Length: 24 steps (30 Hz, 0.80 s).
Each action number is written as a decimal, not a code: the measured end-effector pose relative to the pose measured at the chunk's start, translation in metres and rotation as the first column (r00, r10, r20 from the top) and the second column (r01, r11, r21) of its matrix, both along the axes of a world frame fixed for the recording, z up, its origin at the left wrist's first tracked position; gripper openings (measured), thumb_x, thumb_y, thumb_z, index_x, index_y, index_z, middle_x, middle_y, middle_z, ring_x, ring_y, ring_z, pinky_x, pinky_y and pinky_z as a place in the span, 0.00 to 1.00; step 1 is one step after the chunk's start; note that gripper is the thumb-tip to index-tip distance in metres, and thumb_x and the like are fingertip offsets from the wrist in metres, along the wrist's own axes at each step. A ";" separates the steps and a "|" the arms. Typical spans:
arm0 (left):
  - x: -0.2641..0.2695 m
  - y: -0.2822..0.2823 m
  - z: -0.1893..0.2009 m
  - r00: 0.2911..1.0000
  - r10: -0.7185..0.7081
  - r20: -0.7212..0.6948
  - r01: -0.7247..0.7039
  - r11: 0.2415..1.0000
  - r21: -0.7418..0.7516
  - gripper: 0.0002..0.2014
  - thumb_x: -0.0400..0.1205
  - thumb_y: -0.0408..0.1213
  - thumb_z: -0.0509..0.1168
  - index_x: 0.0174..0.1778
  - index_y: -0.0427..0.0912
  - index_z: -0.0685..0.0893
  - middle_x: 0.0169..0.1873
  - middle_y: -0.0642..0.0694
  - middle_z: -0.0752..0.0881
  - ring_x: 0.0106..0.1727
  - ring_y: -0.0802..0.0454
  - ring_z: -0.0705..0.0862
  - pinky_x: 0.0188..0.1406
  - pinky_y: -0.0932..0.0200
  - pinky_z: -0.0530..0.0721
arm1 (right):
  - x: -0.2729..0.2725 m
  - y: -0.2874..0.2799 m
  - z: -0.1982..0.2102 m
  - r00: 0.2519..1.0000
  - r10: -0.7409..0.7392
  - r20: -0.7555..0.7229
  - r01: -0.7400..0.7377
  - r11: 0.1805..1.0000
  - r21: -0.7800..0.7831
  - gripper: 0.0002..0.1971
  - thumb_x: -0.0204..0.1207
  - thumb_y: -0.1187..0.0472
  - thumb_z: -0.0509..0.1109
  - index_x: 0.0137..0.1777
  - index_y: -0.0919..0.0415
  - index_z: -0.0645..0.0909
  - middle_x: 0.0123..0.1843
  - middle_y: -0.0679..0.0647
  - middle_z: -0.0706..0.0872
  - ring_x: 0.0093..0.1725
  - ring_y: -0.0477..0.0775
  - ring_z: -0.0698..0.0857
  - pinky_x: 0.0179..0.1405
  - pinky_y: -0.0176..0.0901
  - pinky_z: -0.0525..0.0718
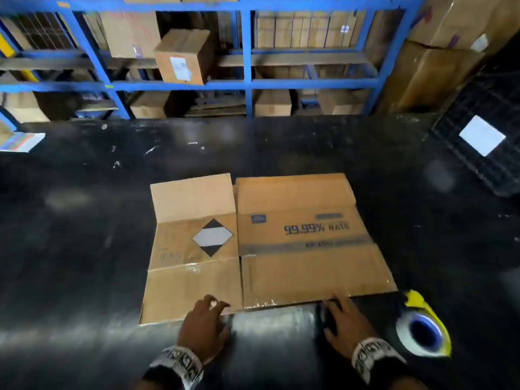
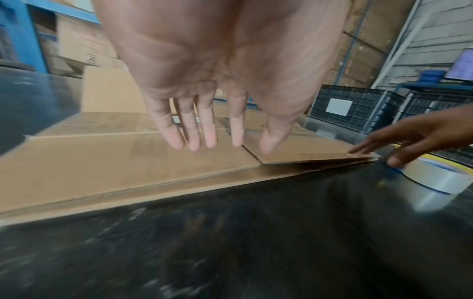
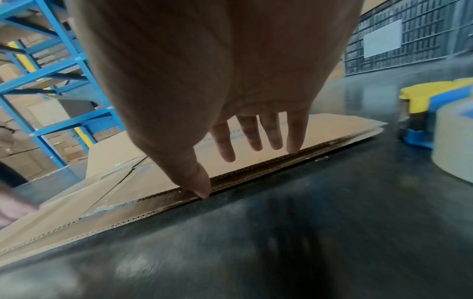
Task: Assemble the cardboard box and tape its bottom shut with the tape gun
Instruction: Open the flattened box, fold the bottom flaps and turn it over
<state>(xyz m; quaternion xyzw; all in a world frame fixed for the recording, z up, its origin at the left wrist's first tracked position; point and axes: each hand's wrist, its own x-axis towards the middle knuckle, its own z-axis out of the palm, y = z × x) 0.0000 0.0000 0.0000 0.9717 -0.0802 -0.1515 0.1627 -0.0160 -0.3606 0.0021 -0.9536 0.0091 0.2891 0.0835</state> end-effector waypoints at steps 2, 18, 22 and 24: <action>0.014 -0.024 0.001 0.997 -0.058 -0.041 0.057 0.998 -0.005 0.26 0.78 0.55 0.67 0.73 0.56 0.81 0.70 0.49 0.78 0.69 0.45 0.81 0.65 0.48 0.84 | 0.015 0.003 0.002 1.000 -0.008 0.015 0.008 1.000 0.019 0.39 0.76 0.42 0.65 0.86 0.47 0.57 0.90 0.55 0.48 0.88 0.62 0.52 0.83 0.56 0.62; 0.058 -0.146 -0.045 0.975 -0.211 -0.074 0.218 0.971 0.097 0.50 0.74 0.60 0.71 0.91 0.57 0.54 0.91 0.40 0.52 0.92 0.36 0.51 0.88 0.31 0.57 | 0.087 -0.012 -0.038 0.989 0.078 0.126 -0.078 0.997 -0.004 0.49 0.66 0.47 0.80 0.82 0.46 0.55 0.89 0.60 0.50 0.88 0.66 0.51 0.82 0.67 0.61; 0.063 -0.154 -0.050 0.978 -0.202 -0.054 0.207 0.974 0.092 0.49 0.76 0.59 0.68 0.91 0.59 0.51 0.91 0.41 0.52 0.92 0.37 0.50 0.88 0.28 0.54 | 0.091 -0.015 -0.032 0.989 0.089 0.118 -0.092 0.995 0.026 0.45 0.66 0.43 0.78 0.80 0.43 0.60 0.87 0.56 0.54 0.86 0.64 0.54 0.78 0.65 0.64; 0.066 -0.155 -0.048 0.978 -0.201 -0.057 0.205 0.974 0.091 0.48 0.77 0.57 0.68 0.91 0.61 0.50 0.91 0.42 0.51 0.92 0.38 0.49 0.88 0.27 0.52 | 0.092 -0.017 -0.025 0.986 0.104 0.130 -0.110 0.993 0.033 0.43 0.65 0.41 0.76 0.79 0.43 0.62 0.85 0.54 0.58 0.84 0.62 0.55 0.77 0.63 0.64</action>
